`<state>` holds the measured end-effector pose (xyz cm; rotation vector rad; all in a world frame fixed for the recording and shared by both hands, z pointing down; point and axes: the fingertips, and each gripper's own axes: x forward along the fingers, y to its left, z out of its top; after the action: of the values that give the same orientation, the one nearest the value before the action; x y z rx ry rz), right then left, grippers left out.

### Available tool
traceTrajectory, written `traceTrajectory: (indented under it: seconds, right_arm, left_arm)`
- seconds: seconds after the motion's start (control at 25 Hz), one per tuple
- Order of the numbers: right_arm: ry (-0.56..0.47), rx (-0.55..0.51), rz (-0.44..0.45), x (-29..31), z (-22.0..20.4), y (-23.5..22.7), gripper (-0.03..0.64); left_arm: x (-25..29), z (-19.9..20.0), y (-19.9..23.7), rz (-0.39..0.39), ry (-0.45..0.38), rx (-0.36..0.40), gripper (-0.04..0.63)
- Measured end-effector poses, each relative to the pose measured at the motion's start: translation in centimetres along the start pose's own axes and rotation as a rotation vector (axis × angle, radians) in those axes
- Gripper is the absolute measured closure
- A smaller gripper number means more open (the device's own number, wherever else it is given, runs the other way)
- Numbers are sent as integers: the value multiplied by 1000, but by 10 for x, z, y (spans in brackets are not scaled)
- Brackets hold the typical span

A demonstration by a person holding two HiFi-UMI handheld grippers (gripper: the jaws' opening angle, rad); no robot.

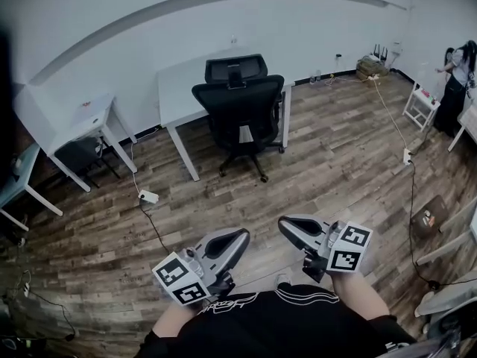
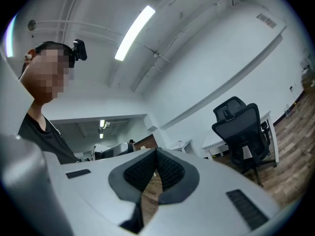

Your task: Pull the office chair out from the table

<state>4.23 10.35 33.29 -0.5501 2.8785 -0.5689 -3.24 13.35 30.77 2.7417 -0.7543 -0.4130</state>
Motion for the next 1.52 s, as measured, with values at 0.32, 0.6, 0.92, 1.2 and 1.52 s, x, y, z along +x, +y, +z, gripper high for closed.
traceTrajectory:
  seconds: [0.32, 0.6, 0.92, 1.2, 1.52]
  right_arm:
    - [18, -36, 13, -14, 43, -88, 580]
    - [-7, -110, -30, -35, 95, -145, 580]
    - [-7, -87, -34, -22, 103, -187, 580]
    - [24, -106, -43, 24, 114, -234, 580]
    - [46, -101, -76, 89, 136, -309, 580]
  left_arm:
    - [92, 10, 53, -32, -28, -34, 589]
    - [155, 19, 68, -113, -59, -31, 589]
    - [168, 13, 118, 11, -26, -11, 589]
    - [170, 13, 198, 136, 22, 28, 589]
    - [203, 33, 293, 145, 86, 81, 589]
